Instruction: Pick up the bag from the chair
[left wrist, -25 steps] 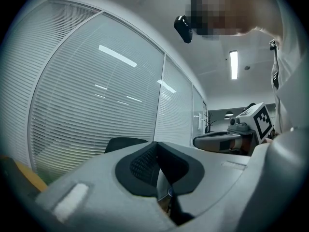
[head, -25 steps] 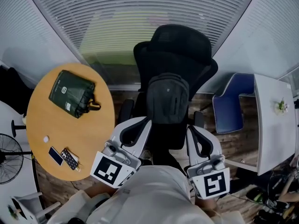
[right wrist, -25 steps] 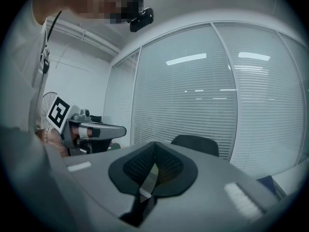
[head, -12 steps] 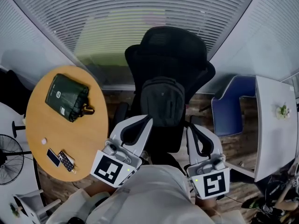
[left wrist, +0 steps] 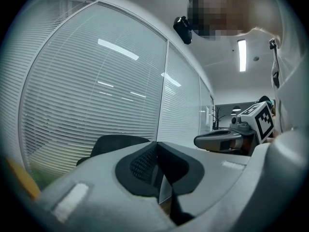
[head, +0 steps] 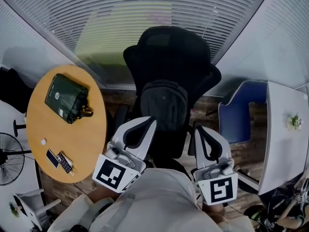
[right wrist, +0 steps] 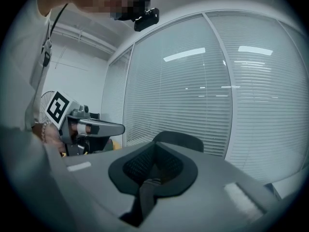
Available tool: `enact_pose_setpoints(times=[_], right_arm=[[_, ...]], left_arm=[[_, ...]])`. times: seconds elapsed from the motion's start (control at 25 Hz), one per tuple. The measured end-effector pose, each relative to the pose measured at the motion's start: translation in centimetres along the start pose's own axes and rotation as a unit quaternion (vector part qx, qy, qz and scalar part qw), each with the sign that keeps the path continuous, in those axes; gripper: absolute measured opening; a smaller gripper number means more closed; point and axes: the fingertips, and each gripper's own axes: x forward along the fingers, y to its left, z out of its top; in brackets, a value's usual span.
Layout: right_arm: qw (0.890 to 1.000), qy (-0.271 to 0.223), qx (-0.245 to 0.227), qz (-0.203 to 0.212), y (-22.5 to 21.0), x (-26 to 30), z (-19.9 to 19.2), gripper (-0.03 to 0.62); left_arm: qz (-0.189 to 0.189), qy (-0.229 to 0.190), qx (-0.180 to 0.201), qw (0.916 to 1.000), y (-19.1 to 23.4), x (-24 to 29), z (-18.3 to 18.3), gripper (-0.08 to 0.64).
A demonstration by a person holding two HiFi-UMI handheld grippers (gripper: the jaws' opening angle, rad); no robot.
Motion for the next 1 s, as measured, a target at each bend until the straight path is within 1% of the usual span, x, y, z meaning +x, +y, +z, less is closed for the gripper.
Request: enact_pose_setpoints(times=[0.28, 0.48, 0.64, 0.76, 0.88, 1.0], right_arm=[[1.0, 0.008, 0.002, 0.014, -1.0, 0.9, -0.9, 0.003], [1.0, 0.012, -0.004, 0.013, -1.3, 2.0, -1.3, 0.003], [1.0, 0.021, -0.012, 0.019, -0.7, 3.6, -1.8, 0.003], [1.0, 0.024, -0.014, 0.013, -0.5, 4.9, -2.3, 0.003], [1.0, 0.026, -0.016, 0.007, -0.4, 5.9, -2.7, 0.003], [0.999, 0.03, -0.013, 0.004, -0.2, 7.1, -3.3, 0.003]], left_arm=[[0.019, 0.009, -0.004, 0.9998, 0.3, 1.1, -0.8, 0.002], [0.024, 0.015, -0.004, 0.9996, 1.6, 1.5, -1.4, 0.002], [0.017, 0.02, -0.003, 0.9997, 2.7, 1.5, -1.6, 0.002], [0.006, 0.027, 0.003, 0.9996, 3.5, 1.9, -2.3, 0.002], [-0.001, 0.034, 0.019, 0.9992, 4.3, 2.3, -3.2, 0.002], [-0.006, 0.047, 0.012, 0.9988, 5.5, 2.7, -4.4, 0.002]])
